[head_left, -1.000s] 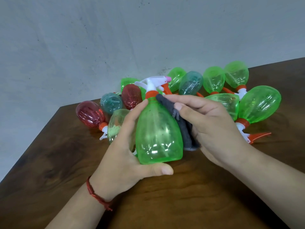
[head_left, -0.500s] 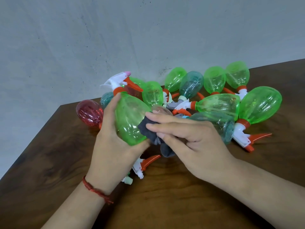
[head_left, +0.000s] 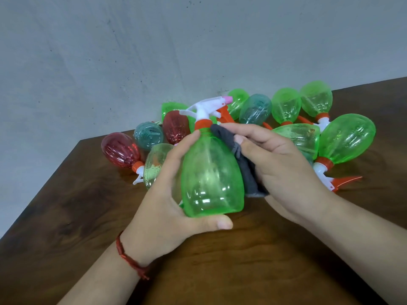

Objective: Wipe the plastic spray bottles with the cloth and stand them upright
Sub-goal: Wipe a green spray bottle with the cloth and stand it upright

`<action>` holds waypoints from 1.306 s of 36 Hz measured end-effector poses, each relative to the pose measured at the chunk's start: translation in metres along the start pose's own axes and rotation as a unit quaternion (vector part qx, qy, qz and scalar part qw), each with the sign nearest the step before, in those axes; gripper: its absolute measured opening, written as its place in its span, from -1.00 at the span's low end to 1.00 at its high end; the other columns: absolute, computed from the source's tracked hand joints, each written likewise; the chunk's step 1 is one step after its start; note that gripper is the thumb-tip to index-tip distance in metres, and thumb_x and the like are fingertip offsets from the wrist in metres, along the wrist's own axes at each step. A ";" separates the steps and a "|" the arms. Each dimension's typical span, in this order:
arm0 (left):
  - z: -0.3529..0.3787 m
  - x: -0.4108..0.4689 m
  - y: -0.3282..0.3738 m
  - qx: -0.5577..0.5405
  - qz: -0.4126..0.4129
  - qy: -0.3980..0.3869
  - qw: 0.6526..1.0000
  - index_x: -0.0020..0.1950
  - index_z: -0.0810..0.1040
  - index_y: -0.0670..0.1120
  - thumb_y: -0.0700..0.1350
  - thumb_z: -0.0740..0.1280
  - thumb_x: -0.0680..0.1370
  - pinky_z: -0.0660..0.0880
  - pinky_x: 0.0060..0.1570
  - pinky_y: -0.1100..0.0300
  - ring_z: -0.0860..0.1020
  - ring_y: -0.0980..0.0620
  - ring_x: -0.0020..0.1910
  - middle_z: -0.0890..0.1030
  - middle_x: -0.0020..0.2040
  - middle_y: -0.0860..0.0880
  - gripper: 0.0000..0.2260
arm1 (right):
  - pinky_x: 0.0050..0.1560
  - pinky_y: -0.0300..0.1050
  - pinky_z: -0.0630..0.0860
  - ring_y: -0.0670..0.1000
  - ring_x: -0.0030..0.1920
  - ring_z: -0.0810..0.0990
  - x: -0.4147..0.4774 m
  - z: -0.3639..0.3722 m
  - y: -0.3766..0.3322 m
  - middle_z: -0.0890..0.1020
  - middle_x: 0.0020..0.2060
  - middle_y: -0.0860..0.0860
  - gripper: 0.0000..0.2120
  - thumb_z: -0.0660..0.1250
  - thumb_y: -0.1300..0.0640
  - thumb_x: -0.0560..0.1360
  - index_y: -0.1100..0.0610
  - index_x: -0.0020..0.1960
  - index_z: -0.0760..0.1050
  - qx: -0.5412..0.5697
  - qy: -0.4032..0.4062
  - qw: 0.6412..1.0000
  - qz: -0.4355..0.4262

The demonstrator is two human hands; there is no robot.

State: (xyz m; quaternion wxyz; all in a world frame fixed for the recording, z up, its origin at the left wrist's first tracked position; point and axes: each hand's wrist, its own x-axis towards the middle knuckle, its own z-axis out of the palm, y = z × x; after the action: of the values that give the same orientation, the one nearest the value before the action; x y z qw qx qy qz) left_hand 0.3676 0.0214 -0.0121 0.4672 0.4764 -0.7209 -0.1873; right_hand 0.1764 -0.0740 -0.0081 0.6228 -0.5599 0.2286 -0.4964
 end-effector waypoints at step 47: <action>0.006 0.003 -0.004 0.075 0.011 0.030 0.997 0.69 0.24 -0.02 0.00 0.69 0.38 0.45 0.50 -0.10 0.44 -0.08 0.56 0.41 0.54 0.15 -0.01 | 0.39 0.00 0.52 0.01 0.32 0.66 -0.005 0.004 0.006 0.73 0.24 0.00 -0.69 0.24 0.27 0.72 0.06 0.31 0.67 -0.022 -0.020 0.999 -0.024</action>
State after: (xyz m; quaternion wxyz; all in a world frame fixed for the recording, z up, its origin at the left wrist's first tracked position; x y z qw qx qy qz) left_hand 0.3645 0.0158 -0.0161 0.4533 0.5075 -0.7240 -0.1131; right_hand 0.1798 -0.0684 -0.0135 0.6026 -0.5889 0.2133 -0.4946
